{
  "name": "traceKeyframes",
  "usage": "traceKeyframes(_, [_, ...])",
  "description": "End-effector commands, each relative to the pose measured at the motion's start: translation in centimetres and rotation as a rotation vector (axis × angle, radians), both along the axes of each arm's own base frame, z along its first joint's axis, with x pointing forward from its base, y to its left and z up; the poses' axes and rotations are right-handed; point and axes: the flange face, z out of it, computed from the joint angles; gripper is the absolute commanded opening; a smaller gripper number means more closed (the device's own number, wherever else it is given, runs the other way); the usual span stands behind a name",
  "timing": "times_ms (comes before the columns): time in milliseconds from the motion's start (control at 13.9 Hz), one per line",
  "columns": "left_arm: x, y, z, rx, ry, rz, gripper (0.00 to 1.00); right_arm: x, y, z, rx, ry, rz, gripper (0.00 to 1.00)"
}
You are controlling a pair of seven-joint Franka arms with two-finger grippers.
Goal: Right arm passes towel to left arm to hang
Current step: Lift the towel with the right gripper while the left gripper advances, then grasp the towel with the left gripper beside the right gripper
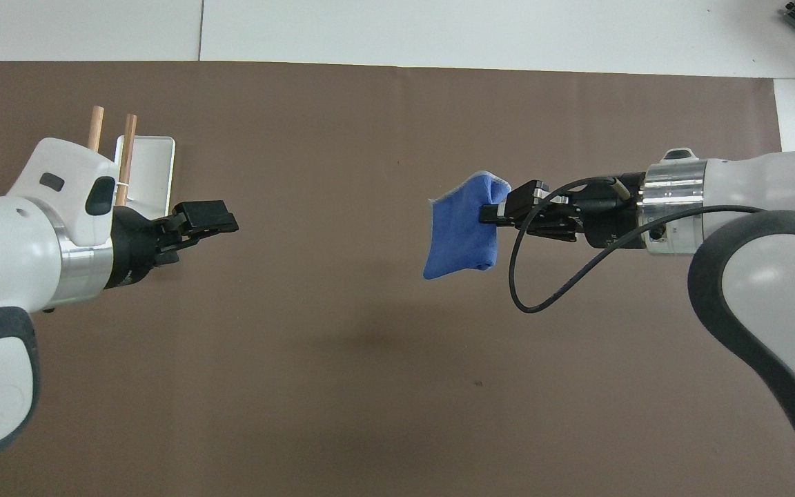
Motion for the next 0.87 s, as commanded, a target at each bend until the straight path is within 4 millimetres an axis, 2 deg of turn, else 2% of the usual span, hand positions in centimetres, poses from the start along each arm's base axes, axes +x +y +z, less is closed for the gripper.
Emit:
traceKeyframes(0, [-2.9, -2.5, -0.7, -0.116, 0.011, 0.178, 1.00, -0.5, 1.3, 1.0, 0.131, 0.012, -0.024, 0.00])
traceKeyframes(144, [-4.6, -4.8, -1.1, -0.183, 0.030, 0.268, 0.98, -0.9, 2.3, 1.4, 0.183, 0.024, -0.025, 0.00])
traceKeyframes(361, [-5.7, -7.8, -1.3, -0.319, 0.078, 0.502, 0.94, -2.2, 4.2, 1.0, 0.205, 0.035, -0.016, 0.00])
traceKeyframes(577, [-7.1, -10.5, -1.9, -0.388, 0.223, 0.712, 0.94, -2.8, 6.8, 1.3, 0.238, 0.021, -0.016, 0.00])
traceKeyframes(794, [-8.7, -12.2, -2.4, -0.427, 0.335, 0.874, 0.94, -3.0, 7.4, 1.4, 0.232, -0.002, -0.011, 0.00])
